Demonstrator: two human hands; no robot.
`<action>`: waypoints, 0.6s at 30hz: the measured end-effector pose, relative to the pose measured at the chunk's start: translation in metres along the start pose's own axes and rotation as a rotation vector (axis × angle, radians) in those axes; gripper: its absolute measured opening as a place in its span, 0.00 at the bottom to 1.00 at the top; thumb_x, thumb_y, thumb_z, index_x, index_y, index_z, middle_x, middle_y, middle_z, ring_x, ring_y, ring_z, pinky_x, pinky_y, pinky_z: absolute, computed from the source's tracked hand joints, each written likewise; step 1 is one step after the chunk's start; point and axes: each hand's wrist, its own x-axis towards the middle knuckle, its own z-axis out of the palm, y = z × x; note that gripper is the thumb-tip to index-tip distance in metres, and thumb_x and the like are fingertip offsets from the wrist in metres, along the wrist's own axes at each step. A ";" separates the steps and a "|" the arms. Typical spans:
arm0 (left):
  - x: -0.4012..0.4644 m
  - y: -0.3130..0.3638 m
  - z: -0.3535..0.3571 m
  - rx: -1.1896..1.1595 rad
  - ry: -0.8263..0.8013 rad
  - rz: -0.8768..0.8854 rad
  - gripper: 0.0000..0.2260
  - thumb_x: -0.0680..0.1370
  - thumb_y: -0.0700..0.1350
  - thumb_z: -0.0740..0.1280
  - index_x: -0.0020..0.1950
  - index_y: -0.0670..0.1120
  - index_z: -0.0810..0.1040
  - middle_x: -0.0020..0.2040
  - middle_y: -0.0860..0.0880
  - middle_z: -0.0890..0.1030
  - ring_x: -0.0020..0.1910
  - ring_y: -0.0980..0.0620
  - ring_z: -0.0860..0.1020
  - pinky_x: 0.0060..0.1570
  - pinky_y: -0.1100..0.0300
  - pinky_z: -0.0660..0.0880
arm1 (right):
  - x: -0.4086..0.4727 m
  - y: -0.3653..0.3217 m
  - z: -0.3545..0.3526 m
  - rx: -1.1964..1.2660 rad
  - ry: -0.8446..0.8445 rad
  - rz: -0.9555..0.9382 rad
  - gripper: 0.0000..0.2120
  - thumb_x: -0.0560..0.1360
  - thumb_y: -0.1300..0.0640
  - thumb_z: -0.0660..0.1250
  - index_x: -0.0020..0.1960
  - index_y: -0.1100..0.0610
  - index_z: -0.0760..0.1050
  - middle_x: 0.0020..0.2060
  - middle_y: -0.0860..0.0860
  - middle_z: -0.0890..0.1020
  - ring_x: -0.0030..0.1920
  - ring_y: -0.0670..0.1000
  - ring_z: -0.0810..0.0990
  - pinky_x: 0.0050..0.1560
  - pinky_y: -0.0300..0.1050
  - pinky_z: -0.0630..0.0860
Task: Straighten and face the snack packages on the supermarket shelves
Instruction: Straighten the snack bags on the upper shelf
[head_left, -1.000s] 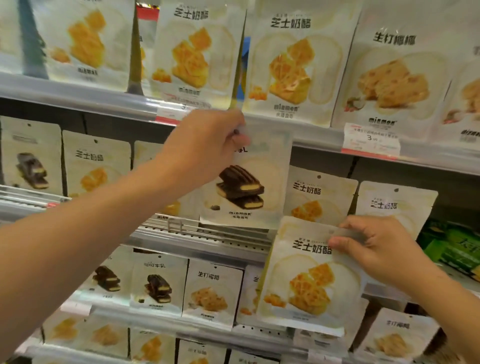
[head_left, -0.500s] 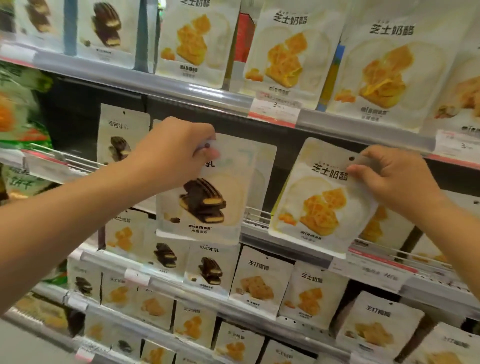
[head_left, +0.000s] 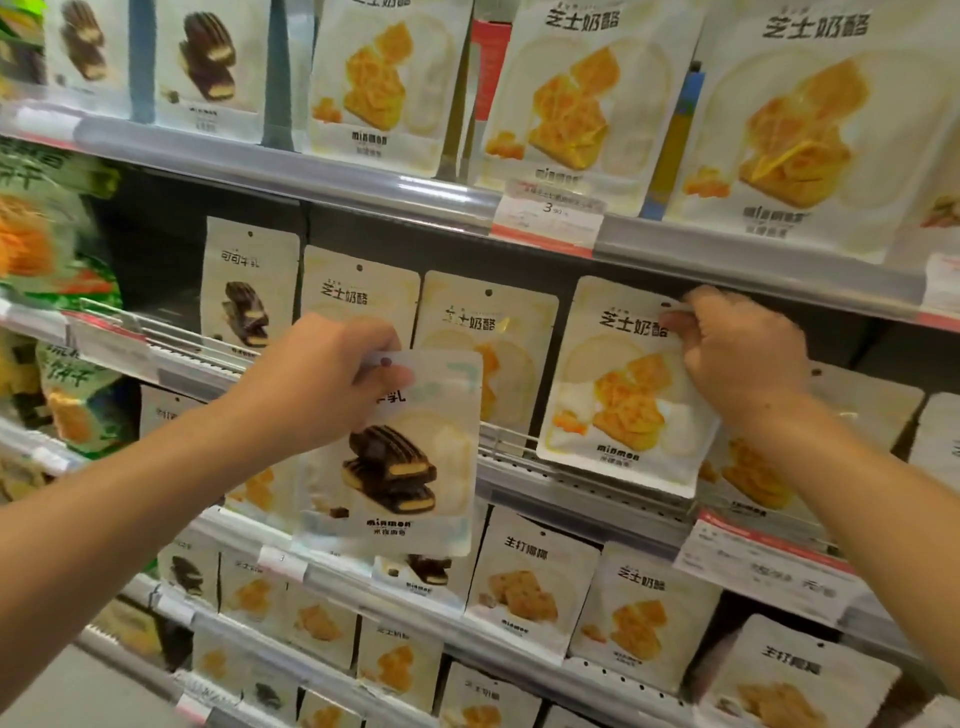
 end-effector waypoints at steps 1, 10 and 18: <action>0.002 0.002 0.002 -0.001 -0.002 -0.002 0.11 0.78 0.51 0.66 0.56 0.47 0.78 0.38 0.55 0.79 0.37 0.53 0.81 0.43 0.50 0.81 | 0.004 0.003 0.003 0.012 -0.012 0.017 0.07 0.76 0.59 0.69 0.46 0.64 0.79 0.33 0.64 0.81 0.31 0.65 0.80 0.31 0.52 0.75; 0.012 0.012 0.017 0.017 -0.007 -0.065 0.12 0.77 0.52 0.66 0.57 0.48 0.78 0.45 0.51 0.82 0.38 0.56 0.80 0.45 0.51 0.81 | 0.025 0.020 0.029 0.032 -0.256 0.196 0.13 0.79 0.45 0.62 0.56 0.52 0.78 0.52 0.59 0.81 0.50 0.64 0.79 0.42 0.46 0.68; 0.014 0.013 0.028 0.042 -0.022 -0.074 0.11 0.77 0.52 0.67 0.55 0.48 0.78 0.40 0.52 0.81 0.34 0.55 0.81 0.42 0.50 0.81 | 0.009 0.015 0.045 -0.042 -0.462 0.192 0.17 0.79 0.41 0.57 0.59 0.51 0.72 0.50 0.55 0.81 0.48 0.59 0.79 0.39 0.45 0.68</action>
